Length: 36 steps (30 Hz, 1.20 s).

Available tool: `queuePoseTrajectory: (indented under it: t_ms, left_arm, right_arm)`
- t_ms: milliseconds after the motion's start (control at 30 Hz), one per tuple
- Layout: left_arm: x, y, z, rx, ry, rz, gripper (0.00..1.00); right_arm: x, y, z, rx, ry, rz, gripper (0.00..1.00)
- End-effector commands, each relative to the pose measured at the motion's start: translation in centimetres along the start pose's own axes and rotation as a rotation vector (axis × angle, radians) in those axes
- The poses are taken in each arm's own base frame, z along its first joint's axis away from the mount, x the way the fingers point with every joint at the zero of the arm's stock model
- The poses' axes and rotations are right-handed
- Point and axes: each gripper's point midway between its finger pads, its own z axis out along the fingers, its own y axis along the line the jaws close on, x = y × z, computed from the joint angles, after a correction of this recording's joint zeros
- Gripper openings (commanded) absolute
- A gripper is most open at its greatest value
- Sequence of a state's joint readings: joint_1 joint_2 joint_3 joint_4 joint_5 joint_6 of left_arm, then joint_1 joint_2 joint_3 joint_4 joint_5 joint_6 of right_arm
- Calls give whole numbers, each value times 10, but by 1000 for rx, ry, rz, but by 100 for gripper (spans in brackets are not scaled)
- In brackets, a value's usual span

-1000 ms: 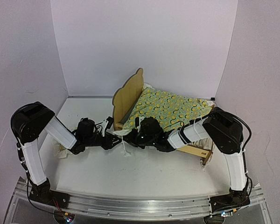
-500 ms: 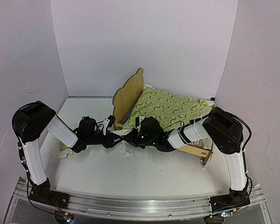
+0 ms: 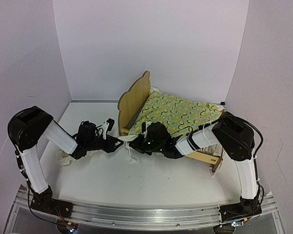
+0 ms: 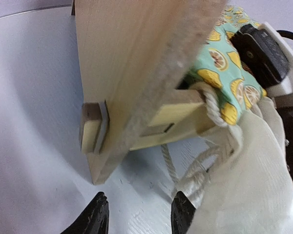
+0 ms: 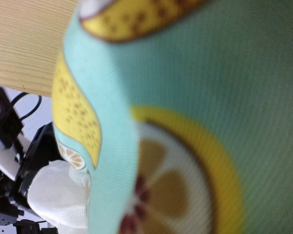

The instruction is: Set up the pet bed

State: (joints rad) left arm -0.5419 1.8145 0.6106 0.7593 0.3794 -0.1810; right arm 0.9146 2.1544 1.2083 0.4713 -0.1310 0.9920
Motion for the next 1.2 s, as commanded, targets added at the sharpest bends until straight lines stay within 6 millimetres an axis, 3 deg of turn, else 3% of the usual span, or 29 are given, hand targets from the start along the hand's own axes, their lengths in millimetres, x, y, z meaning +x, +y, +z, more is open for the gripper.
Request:
queuePoseTrajectory:
  t_ms: [0,433,1000,1167]
  left_arm:
    - [-19,2,24,32,-33,-10,42]
    - [-6,-20,25,146,2,78,42]
    - [-9,-40,34,191,-2,128,42]
    - [-11,-50,28,190,-19,159,44]
  right_arm:
    - [-34,30,-7,-66,-92,-24,0]
    - [-36,31,-6,-64,-101,-19,0]
    - [-36,35,-6,-74,-97,-15,0]
    - [-38,24,-9,-31,-123,-5,0]
